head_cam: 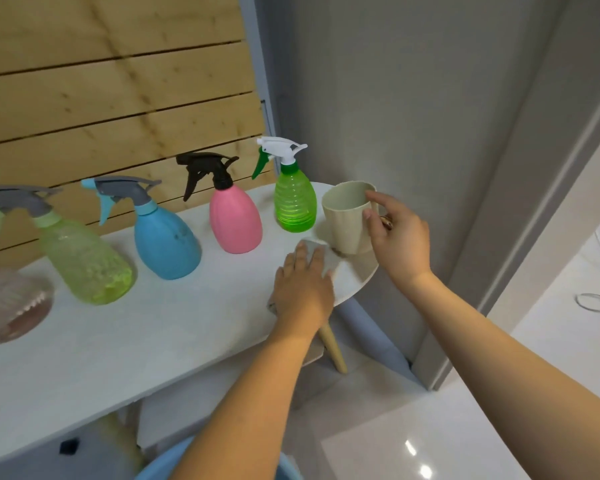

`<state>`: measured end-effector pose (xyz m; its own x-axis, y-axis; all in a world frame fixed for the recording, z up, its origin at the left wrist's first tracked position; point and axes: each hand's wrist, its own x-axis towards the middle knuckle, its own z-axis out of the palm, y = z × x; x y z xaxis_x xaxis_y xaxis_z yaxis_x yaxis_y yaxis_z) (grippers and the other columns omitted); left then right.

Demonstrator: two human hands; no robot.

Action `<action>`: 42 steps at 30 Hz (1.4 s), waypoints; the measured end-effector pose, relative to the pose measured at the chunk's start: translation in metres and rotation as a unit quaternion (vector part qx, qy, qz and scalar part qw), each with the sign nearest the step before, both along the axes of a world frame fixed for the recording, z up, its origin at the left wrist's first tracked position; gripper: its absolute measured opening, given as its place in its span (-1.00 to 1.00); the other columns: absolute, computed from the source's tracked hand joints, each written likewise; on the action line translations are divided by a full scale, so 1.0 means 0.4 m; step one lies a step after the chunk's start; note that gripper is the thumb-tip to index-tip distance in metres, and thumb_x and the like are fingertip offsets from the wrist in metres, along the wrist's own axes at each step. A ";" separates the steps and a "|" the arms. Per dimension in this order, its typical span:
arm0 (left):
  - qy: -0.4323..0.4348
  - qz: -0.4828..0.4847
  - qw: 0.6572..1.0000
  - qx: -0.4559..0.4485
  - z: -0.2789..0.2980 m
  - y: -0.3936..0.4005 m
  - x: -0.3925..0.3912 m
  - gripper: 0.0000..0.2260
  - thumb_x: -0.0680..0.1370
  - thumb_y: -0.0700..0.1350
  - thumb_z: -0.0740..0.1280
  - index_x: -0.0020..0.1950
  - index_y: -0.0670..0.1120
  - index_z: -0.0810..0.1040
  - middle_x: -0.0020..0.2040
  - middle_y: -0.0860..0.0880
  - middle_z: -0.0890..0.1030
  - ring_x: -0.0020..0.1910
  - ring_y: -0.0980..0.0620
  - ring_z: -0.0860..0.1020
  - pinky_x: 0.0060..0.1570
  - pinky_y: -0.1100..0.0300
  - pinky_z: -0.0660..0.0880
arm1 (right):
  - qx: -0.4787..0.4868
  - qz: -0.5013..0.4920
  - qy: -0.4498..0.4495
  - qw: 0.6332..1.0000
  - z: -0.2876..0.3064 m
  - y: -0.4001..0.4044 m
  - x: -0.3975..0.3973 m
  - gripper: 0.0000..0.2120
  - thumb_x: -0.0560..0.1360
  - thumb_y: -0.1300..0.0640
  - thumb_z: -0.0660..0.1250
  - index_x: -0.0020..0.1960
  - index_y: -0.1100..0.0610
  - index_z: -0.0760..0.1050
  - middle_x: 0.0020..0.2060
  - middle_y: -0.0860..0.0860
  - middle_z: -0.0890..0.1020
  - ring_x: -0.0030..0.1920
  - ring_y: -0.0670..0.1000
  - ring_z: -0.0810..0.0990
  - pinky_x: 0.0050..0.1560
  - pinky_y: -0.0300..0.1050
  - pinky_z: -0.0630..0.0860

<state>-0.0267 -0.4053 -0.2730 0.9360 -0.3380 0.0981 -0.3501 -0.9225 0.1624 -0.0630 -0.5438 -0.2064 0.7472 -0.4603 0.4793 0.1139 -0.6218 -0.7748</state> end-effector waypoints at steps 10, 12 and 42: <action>0.012 0.184 0.983 0.005 0.010 0.581 -0.072 -0.51 0.63 0.02 0.03 0.55 0.00 0.06 0.56 -0.10 0.05 0.48 -0.13 0.17 0.43 0.05 0.15 | 0.037 0.126 0.007 0.991 -0.010 0.249 -0.009 -0.74 0.53 0.13 0.30 0.21 0.01 0.55 -0.43 -0.14 0.51 -0.33 -0.05 0.51 -0.15 -0.15 0.46; 0.029 0.212 0.977 0.007 0.014 0.659 -0.090 -0.52 0.64 0.03 0.00 0.56 0.03 0.02 0.57 -0.07 0.00 0.50 -0.12 0.13 0.43 0.05 0.12 | 0.032 0.139 0.003 0.990 -0.019 0.309 -0.005 -0.75 0.53 0.14 0.31 0.19 0.02 0.56 -0.44 -0.20 0.47 -0.35 -0.06 0.48 -0.18 -0.16 0.44; 0.029 0.113 0.993 0.012 0.014 0.367 -0.044 -0.51 0.65 -0.02 -0.02 0.56 0.02 -0.10 0.57 -0.07 -0.12 0.53 -0.11 0.00 0.49 0.03 0.00 | 0.011 0.207 0.176 0.962 -0.027 0.136 0.096 -0.79 0.57 0.13 0.26 0.15 0.09 0.59 0.08 0.01 0.62 0.07 -0.04 0.52 -0.02 -0.34 0.39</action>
